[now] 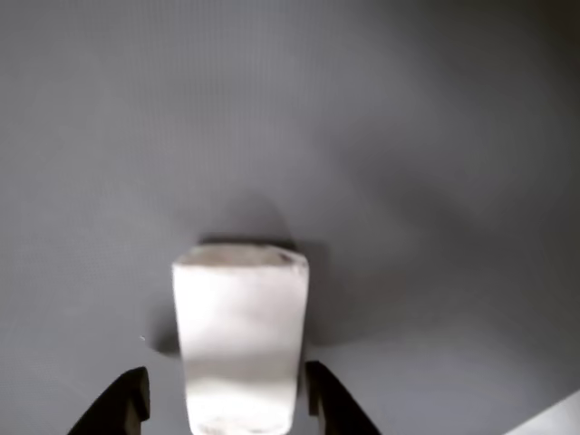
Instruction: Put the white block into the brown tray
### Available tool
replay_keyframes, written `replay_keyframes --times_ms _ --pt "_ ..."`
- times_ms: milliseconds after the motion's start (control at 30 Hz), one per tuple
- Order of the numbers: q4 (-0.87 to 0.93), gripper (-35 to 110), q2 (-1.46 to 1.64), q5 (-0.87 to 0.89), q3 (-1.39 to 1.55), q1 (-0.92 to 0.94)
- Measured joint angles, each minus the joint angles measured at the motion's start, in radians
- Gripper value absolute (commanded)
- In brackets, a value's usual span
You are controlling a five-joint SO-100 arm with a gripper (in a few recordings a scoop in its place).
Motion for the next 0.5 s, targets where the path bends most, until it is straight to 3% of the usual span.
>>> replay_keyframes --times_ms 500 --pt "-0.035 28 -0.012 0.014 0.000 0.000"
